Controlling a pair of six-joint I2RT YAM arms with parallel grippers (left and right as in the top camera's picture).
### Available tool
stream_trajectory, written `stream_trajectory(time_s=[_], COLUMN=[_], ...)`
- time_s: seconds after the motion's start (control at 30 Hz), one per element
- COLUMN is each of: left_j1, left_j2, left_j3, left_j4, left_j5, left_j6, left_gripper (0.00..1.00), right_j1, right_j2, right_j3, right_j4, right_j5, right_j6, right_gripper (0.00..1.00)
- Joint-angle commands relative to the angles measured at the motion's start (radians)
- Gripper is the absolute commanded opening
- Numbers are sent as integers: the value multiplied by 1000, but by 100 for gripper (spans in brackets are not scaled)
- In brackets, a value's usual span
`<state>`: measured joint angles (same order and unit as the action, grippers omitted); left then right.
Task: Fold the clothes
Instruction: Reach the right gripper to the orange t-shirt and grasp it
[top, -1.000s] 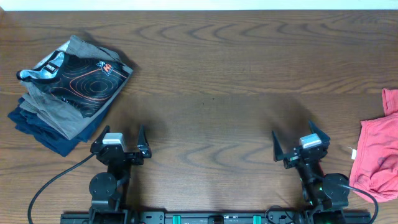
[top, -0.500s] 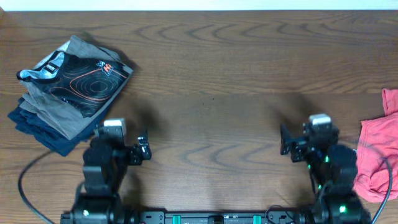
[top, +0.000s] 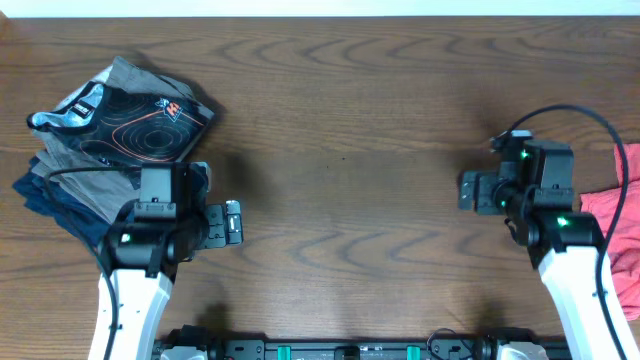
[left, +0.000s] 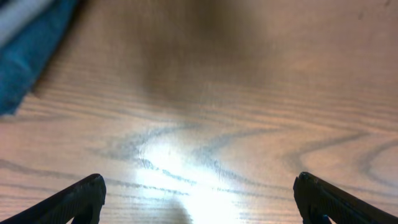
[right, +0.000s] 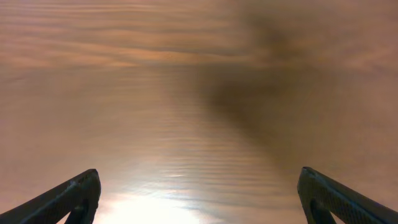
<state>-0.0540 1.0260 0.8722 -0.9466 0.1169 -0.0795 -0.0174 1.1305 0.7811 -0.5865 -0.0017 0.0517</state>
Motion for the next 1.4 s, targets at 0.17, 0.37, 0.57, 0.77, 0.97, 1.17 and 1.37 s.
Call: stream_trajectory(time_s=[0.17,0.37,0.57,0.77,0.97,1.17,1.37], left_j1=[3,3,3,3,3,3,3], left_j2=[40,40,40,40,40,40,40], left_j3=[18,17,17,17,17,17,17], left_j4=[10,47,59,66,66,66,65], left_j5=[10,10,10,10,10,10,11], left_j6=[-31,-31,-31,-31,-31,-31,-31], left_gripper=[98,98,98,98,98,98,98], right_j1=[-253,-430,-540,-589,-591,-556,-382], right_j2=[195,362,518,613,666,539,289], right_j3=[16,16,16,16,16,55,170], right_j4=[137,315,415,549,576,590,546], right_j5=[440,413,404,332,254,-119,-430], right_j6=[225,218,226,225,224,114,99], right_gripper=[99,98,96,88,3,1,1])
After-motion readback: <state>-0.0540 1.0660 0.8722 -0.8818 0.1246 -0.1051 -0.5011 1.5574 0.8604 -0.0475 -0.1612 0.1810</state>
